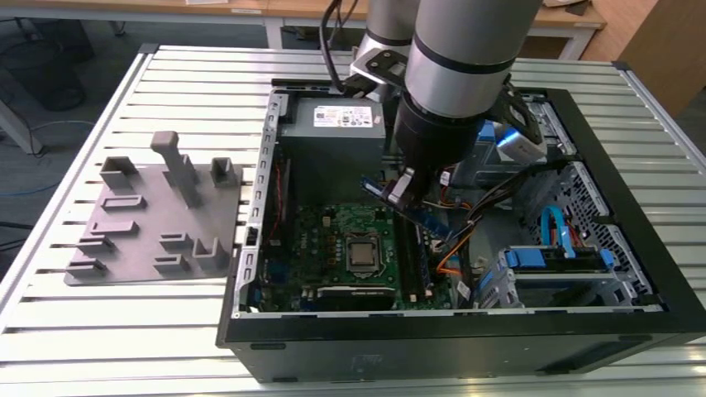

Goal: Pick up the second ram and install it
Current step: 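Insert the second ram into the second slot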

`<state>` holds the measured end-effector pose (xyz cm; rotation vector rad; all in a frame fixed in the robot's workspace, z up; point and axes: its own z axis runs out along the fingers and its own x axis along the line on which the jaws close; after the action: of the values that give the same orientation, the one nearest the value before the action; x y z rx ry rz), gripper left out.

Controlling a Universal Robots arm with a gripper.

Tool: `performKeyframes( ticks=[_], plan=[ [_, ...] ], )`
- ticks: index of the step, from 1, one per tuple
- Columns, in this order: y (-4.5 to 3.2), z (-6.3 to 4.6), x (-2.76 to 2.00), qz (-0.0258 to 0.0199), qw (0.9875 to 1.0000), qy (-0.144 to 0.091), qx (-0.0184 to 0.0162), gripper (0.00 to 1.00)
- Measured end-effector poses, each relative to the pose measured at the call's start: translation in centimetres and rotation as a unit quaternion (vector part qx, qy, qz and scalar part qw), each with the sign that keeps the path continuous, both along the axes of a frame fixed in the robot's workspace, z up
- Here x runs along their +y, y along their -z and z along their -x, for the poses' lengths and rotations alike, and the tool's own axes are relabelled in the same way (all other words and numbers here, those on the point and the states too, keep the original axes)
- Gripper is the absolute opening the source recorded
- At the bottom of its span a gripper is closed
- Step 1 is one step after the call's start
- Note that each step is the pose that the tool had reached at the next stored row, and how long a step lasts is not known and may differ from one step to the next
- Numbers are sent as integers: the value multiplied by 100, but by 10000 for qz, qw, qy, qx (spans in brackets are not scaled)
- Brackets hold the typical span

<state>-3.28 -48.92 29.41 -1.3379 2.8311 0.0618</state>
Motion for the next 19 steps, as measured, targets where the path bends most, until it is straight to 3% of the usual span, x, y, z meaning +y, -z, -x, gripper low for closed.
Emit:
performKeyframes(
  ticks=[10, 19],
  plan=[
    [2, 0, 0, 0, 9991, 434, 0, 14],
    [4, 0, 0, 0, 9967, 816, 0, 14]
  ],
)
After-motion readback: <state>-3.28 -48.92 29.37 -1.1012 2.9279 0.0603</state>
